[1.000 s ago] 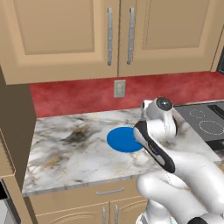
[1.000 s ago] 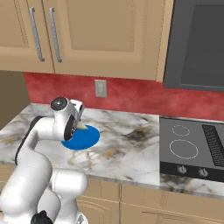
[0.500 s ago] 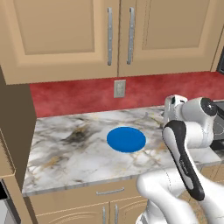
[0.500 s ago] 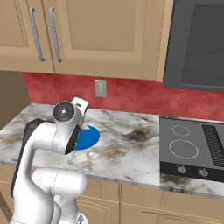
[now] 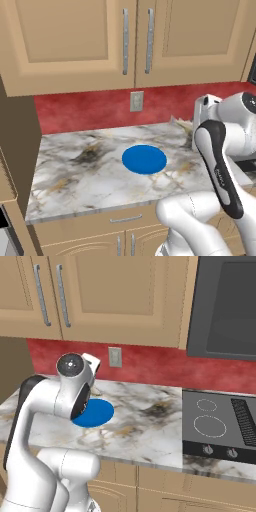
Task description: Place the fish on the top rack of the oven, and slide the tray back inside. Close the oven door.
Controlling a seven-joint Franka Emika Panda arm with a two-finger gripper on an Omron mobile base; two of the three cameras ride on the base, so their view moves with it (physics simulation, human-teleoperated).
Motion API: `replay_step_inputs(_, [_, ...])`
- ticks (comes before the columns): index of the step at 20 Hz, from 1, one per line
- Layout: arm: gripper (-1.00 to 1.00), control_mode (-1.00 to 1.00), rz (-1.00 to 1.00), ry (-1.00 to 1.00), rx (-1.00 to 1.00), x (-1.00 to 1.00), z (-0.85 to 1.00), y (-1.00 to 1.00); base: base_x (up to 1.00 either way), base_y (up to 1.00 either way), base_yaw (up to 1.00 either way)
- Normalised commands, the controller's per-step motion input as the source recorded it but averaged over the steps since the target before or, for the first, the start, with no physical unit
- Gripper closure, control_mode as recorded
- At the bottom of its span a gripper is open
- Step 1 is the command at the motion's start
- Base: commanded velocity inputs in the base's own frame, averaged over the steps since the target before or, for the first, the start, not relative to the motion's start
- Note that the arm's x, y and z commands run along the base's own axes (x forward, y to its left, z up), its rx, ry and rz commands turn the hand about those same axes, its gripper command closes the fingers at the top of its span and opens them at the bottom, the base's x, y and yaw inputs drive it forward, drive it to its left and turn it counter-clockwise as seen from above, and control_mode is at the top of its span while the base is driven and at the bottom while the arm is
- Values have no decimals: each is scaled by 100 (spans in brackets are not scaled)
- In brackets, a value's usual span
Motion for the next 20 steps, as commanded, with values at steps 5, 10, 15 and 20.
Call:
replay_step_inputs(5, [100, 100, 0, 3, 0, 7, 0, 0, -3, 0, 0])
replay_step_inputs(10, [100, 100, 0, 0, 0, 0, 0, 0, -65, 7, 8])
replay_step_inputs(15, [100, 100, 0, 0, 0, 0, 0, 0, -83, 29, 23])
replay_step_inputs(20, [100, 100, 0, 0, 0, 0, 0, 0, -27, 47, 33])
